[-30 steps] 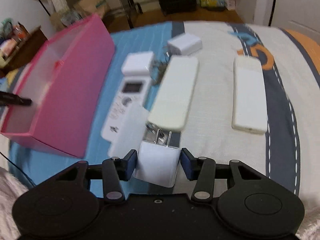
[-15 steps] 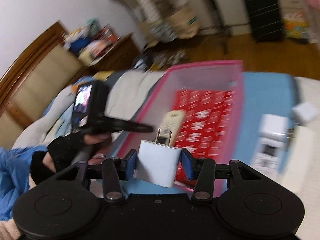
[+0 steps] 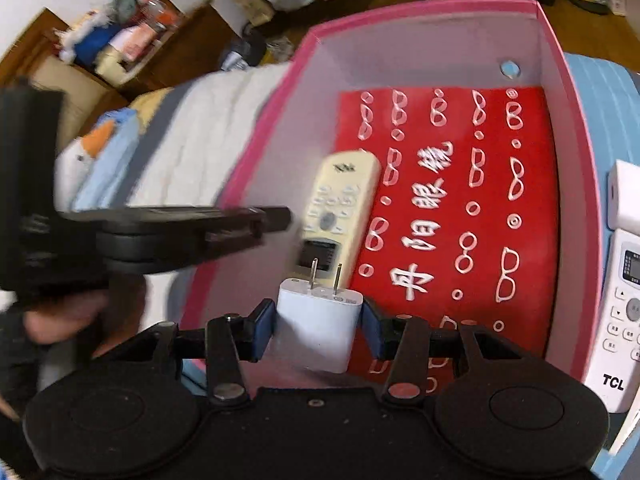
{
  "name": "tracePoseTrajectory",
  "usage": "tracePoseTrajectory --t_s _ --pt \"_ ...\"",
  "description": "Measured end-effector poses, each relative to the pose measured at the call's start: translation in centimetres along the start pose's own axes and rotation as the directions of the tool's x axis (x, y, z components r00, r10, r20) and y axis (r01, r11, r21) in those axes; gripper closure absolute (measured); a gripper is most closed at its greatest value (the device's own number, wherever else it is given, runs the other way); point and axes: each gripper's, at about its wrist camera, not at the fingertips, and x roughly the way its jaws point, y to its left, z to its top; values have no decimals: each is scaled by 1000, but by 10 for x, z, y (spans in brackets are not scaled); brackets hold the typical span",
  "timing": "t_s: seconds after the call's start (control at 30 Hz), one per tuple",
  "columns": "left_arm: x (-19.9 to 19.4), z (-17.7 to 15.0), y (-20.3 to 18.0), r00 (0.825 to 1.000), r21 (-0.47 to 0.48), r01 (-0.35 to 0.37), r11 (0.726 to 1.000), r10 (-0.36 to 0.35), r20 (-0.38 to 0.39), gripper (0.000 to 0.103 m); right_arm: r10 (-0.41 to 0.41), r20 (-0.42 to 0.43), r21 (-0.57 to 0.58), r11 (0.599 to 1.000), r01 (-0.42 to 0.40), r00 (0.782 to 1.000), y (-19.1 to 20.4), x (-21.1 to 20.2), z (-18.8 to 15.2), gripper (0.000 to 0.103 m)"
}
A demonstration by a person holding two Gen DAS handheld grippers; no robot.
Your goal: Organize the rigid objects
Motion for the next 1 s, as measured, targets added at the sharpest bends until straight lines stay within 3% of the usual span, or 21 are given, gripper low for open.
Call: tracePoseTrajectory --t_s 0.2,0.33,0.57,0.73,1.0 --pt "0 0 -1 1000 10 -1 1000 1 1 97 1 -65 9 1000 0 998 5 21 -4 52" --pt "0 0 -2 1000 6 -1 1000 1 0 97 18 -49 56 998 -15 999 1 19 -7 48" --pt "-1 0 -2 1000 7 0 1000 0 -3 97 83 71 -9 997 -83 994 -25 -75 -16 47" --pt "-3 1 -3 1000 2 3 1000 -3 7 97 64 165 -53 997 -56 984 -64 -144 -23 47" --pt "2 4 -5 1000 1 -24 1000 24 -16 97 2 125 19 1000 -5 992 -140 -159 -28 49"
